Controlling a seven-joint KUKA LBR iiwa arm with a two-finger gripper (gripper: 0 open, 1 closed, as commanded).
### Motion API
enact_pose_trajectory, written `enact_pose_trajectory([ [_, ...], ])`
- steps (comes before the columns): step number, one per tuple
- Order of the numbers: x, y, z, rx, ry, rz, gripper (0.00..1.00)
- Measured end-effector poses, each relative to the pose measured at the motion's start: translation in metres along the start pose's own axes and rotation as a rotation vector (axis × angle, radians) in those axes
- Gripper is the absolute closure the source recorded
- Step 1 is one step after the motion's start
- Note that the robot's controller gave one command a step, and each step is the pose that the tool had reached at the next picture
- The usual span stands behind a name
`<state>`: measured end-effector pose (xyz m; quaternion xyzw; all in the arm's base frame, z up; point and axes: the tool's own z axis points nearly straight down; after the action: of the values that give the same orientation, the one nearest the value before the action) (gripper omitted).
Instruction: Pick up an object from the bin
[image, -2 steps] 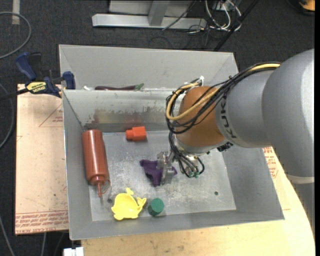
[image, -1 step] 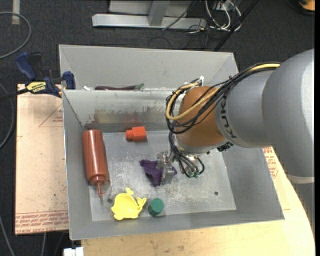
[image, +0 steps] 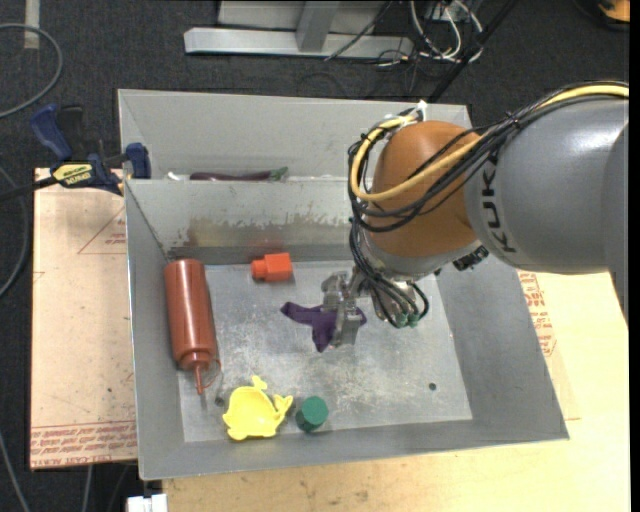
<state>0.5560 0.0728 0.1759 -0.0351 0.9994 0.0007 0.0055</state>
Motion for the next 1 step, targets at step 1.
enact_pose_trajectory([
  [1,0.0,0.0001,0.0,0.0,0.0,0.0,1.0],
])
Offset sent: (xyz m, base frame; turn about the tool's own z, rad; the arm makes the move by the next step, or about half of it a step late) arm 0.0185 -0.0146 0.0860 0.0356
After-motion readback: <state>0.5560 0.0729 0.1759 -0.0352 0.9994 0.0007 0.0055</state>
